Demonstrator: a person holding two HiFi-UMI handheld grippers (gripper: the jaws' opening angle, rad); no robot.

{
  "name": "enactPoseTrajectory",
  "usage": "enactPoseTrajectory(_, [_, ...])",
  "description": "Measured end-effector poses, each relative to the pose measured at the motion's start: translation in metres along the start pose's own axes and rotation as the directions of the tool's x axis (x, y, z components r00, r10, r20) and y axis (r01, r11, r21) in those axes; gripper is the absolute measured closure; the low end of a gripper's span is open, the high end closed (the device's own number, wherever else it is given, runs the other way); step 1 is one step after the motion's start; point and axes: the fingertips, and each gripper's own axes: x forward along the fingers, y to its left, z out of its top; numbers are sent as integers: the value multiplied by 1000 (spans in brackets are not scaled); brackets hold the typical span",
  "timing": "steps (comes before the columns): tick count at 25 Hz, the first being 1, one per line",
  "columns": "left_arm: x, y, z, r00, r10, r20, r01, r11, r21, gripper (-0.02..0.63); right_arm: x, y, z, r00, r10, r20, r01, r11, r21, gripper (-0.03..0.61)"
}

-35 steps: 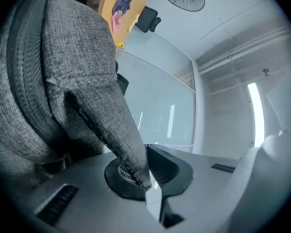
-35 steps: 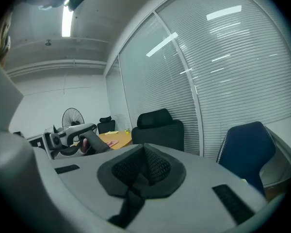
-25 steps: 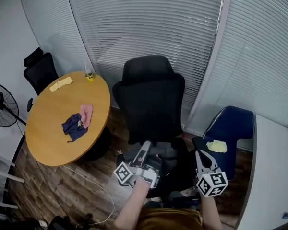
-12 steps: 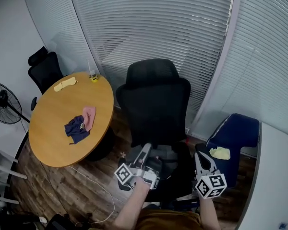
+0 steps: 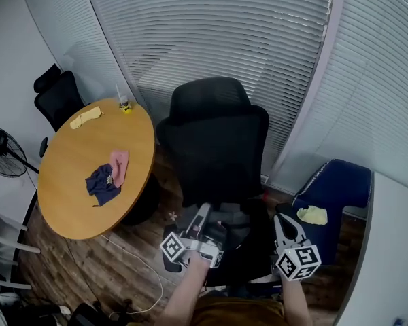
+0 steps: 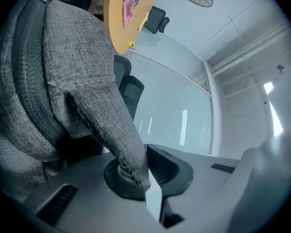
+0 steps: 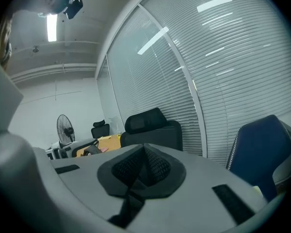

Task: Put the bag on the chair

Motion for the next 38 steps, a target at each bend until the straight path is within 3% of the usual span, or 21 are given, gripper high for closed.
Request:
enactPoseTrajectory(16, [24,62,29,995,76,69,-75,997,-24,589,55,-36,-15,998,39,-45,-37,999,32,568])
enactPoseTrajectory(33, [71,102,38,994,95,47,-94,995,-25,589,99,-61,-43,988,71,-137,-64,996,57,568])
enactPoseTrajectory(38, [86,109,51,992,112,53,-112,994,14,589,111,-69,-44,985,74,-154,-65,996,65,568])
